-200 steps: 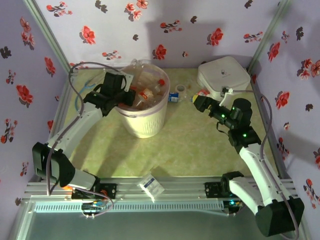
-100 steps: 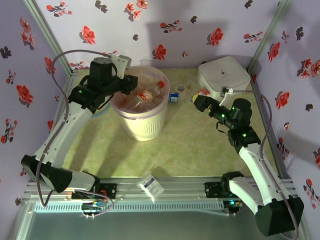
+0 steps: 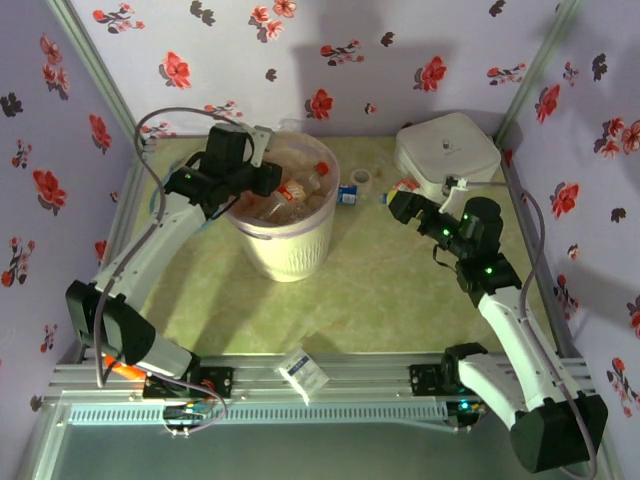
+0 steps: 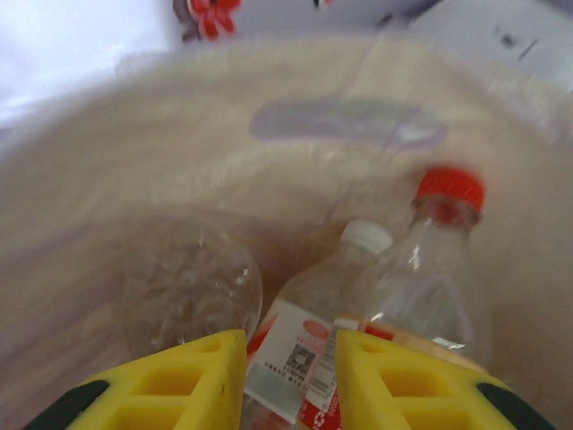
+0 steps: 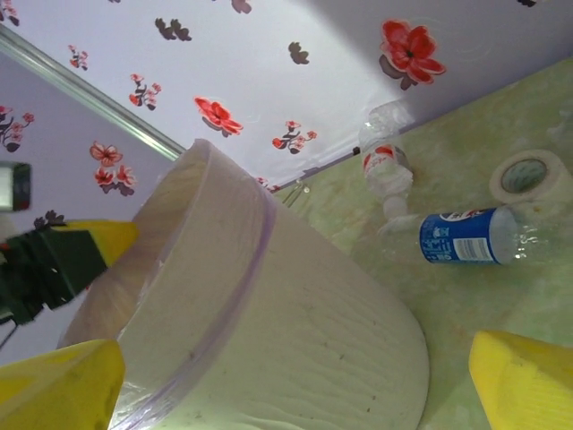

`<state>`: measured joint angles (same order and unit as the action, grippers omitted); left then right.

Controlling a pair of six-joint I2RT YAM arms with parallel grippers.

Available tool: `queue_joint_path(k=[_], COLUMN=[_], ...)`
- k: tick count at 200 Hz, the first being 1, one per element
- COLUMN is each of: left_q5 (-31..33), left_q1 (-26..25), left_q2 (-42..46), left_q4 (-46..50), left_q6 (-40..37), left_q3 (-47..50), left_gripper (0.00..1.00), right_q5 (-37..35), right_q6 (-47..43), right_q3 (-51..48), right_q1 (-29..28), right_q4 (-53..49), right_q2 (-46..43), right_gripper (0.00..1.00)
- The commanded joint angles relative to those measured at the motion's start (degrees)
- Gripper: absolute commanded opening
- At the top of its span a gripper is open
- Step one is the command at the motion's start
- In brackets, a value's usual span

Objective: Put the plastic bottles in the bin

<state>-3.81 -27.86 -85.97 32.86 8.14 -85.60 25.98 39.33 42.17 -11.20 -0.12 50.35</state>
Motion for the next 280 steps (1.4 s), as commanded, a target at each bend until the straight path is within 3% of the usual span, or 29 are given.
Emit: queue_joint_path(k=[1, 43, 64, 107, 140, 151, 174, 184, 203, 280], left_q5=[1.4, 1.7, 1.7, 1.7, -0.1, -1.1, -2.7, -2.9, -3.0, -3.3], left_q1=[-0.5, -0.5, -0.5, -1.4, -2.5, -2.5, -3.0, -3.1, -3.2, -3.2], left_q2=[-0.3, 1.7, 3.7, 9.3, 13.8, 14.9, 17.5, 18.5, 19.7, 20.5], left_q4=[-0.4, 1.4, 2.4, 4.5, 5.3, 5.3, 3.9, 3.1, 2.5, 1.8], left_q6=[1.2, 0.4, 0.9, 3.9, 7.2, 8.5, 10.9, 11.7, 12.2, 12.0], left_q3=[1.3, -1.5, -3.1, -3.2, 0.3, 1.6, 5.1, 6.7, 8.5, 9.3], left_gripper=[0.32, 0.39, 0.49, 0.61, 0.70, 0.74, 0.81, 0.82, 0.82, 0.82], right_q5=[-7.1, -28.3, -32.5, -39.9, -42.2, -41.4, -39.6, -39.5, -38.8, -36.6], right_q6=[-4.0, -16.6, -21.9, -33.3, -40.0, -41.6, -44.1, -45.0, -45.8, -44.5], right_q3=[2.5, 10.7, 13.3, 22.6, 31.6, 33.5, 37.6, 39.6, 42.8, 47.7], right_q1=[0.5, 0.6, 0.6, 0.7, 0.8, 1.0, 1.4, 1.6, 1.7, 2.7], right_q4=[-6.6, -26.6, -29.0, -32.2, -34.2, -33.4, -33.2, -33.6, -34.8, -34.3], right_q2=[0.4, 7.1, 13.0, 31.2, 44.3, 46.7, 52.3, 54.7, 58.5, 66.7], right_gripper=[0.99, 0.92, 0.89, 0.78, 0.61, 0.61, 0.70, 0.78, 0.82, 0.78])
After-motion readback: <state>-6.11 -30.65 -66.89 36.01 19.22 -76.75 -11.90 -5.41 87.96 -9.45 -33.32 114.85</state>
